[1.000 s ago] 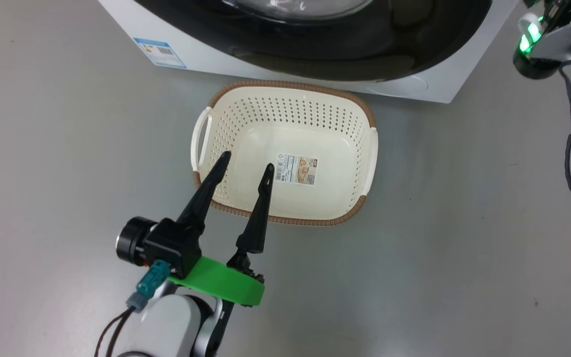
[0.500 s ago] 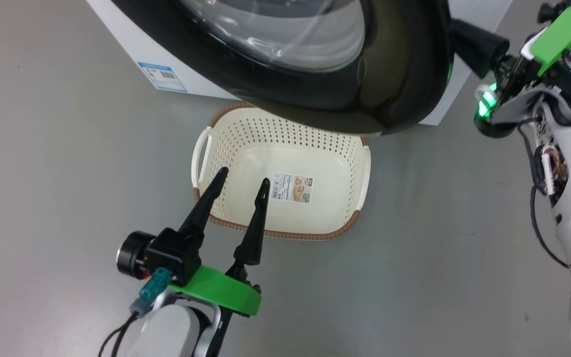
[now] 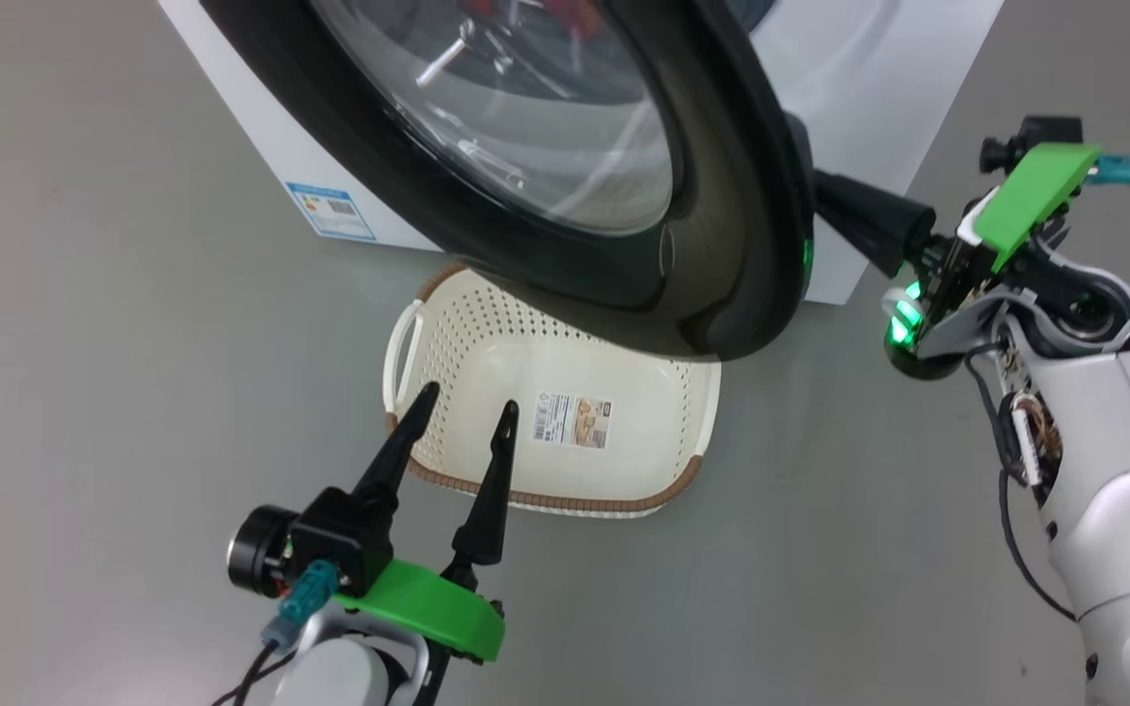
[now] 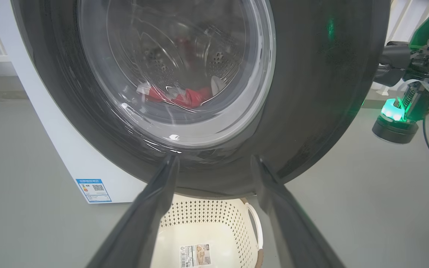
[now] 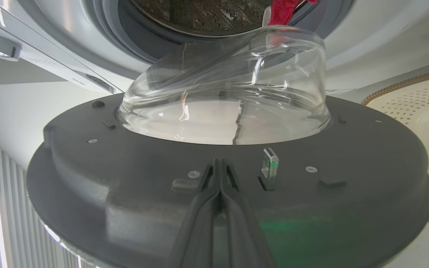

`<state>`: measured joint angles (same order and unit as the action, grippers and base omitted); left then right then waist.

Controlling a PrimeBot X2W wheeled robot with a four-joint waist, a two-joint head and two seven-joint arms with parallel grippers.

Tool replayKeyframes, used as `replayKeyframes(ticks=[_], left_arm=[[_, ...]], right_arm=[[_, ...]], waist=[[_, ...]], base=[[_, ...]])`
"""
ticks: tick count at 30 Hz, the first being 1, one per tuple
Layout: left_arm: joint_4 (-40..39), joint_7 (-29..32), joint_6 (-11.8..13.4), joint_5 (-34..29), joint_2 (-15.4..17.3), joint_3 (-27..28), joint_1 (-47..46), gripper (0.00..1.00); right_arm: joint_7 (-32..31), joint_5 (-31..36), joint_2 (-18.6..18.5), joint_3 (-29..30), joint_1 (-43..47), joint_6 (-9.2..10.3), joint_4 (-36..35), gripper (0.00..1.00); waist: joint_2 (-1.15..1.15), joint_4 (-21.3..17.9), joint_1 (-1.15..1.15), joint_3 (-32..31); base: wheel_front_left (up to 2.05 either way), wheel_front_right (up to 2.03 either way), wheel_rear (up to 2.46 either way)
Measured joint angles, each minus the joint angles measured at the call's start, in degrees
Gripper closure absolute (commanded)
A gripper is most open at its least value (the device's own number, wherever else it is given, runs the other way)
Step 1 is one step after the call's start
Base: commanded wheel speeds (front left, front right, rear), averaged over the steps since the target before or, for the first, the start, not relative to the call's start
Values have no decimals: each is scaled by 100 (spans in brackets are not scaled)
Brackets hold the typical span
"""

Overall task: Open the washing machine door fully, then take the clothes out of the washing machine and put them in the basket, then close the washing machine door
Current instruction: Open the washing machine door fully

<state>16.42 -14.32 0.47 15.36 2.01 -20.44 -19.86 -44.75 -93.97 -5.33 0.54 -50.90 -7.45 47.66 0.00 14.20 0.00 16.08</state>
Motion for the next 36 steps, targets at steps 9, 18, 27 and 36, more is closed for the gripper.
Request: replayKeyframes(ticks=[9,18,27,36], left_arm=[[91,0,-9,-25,1,21,133,0],[169,0,-49,-26,2,37,136,0],[240,0,-48,-30,3,141,266,0],[287,0,-48,-76,3,244,352,0]], right_arm=[[90,-34,57,-25,324,0,-62,100],[655,-162,148,242,561,0,-353,100],[1182,-532,186,682,1501,0,-1148,82],[1818,-798,207,508,2666,0,-2009,0]], waist=[[0,-4,0,-290],[0,-23,0,-362],[0,-138,0,-504],[0,-305,0,-619]], base=[[0,0,0],[0,0,0],[0,0,0],[0,0,0]])
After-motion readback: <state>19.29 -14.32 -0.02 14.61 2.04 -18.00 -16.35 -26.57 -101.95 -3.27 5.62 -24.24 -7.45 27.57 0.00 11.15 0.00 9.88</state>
